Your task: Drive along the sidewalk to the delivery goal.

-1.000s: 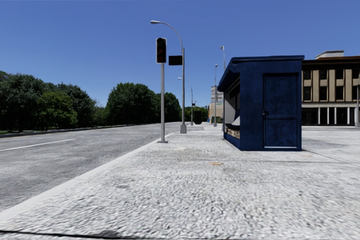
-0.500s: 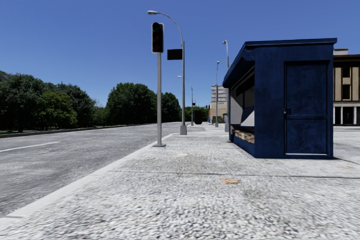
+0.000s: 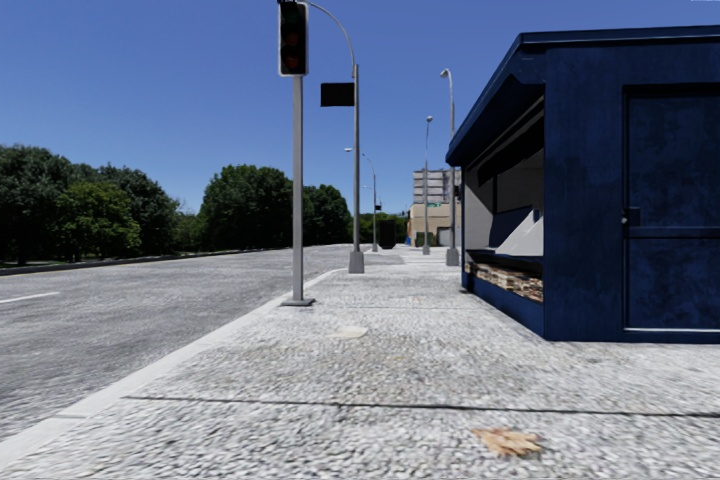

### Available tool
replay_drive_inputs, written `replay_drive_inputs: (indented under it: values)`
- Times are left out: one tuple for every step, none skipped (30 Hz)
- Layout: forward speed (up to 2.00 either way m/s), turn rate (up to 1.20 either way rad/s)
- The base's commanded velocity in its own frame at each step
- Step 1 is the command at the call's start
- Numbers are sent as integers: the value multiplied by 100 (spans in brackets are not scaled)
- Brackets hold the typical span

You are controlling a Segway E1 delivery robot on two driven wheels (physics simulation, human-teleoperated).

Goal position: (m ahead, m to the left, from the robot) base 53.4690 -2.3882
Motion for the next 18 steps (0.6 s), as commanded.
replay_drive_inputs:
  values:
    - [200, -26]
    - [200, -26]
    - [200, -26]
    - [200, -26]
    - [200, -26]
    - [200, -26]
    - [200, -26]
    - [200, -26]
    - [200, -26]
    - [200, -26]
    - [200, -26]
    - [200, -26]
    - [200, -26]
    - [200, -26]
    - [200, -26]
    - [200, -26]
    - [200, -26]
    - [200, -26]
